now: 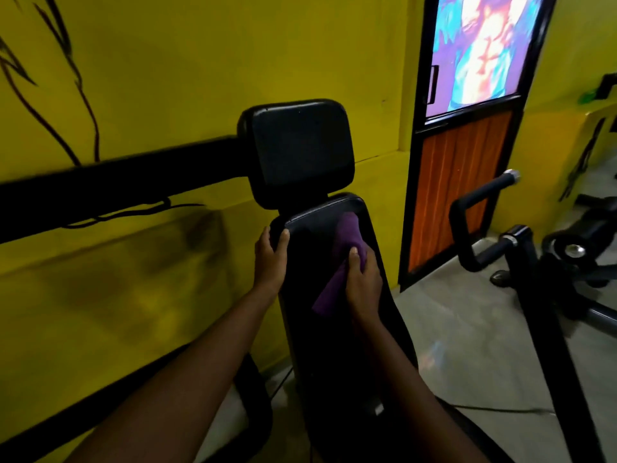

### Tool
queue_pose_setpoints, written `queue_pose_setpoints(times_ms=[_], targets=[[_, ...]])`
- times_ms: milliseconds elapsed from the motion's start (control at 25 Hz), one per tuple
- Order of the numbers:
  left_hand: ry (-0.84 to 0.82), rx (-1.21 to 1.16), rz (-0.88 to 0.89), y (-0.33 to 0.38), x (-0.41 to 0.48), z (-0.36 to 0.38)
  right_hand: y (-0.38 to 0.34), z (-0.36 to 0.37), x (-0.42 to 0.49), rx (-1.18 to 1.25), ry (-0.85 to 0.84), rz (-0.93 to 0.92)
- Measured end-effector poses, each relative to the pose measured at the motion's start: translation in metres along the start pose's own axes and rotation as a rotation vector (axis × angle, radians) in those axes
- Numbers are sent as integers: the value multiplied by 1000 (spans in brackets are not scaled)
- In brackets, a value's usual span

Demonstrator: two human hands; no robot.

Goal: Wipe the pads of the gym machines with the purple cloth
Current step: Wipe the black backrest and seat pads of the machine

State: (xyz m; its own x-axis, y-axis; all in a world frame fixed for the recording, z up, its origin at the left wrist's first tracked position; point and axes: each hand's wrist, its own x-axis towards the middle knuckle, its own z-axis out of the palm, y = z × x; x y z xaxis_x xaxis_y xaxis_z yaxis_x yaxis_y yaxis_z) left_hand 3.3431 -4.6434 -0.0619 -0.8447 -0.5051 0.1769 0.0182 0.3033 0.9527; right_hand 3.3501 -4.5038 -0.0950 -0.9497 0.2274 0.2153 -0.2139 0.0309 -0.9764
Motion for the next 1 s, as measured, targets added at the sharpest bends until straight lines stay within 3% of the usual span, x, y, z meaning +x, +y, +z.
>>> queue_pose_setpoints(times_ms=[120, 280, 400, 480, 680, 840, 1000], targets=[[108, 74, -9, -15, 48, 21, 17, 43, 49, -178, -16, -228], [241, -5, 59, -31, 68, 37, 39, 78, 83, -562, -201, -490], [288, -1, 101, -37, 69, 41, 54, 85, 100, -716, -159, -649], [277, -25, 127, -38, 71, 42, 52, 78, 117, -728, -123, -646], [265, 6, 160, -37, 69, 42, 29, 72, 136, -667, -10, -338], [277, 26, 135, -36, 69, 42, 32, 91, 97, -753, -161, -474], [241, 19, 156, -37, 69, 40, 33, 79, 133, -700, -89, -427]])
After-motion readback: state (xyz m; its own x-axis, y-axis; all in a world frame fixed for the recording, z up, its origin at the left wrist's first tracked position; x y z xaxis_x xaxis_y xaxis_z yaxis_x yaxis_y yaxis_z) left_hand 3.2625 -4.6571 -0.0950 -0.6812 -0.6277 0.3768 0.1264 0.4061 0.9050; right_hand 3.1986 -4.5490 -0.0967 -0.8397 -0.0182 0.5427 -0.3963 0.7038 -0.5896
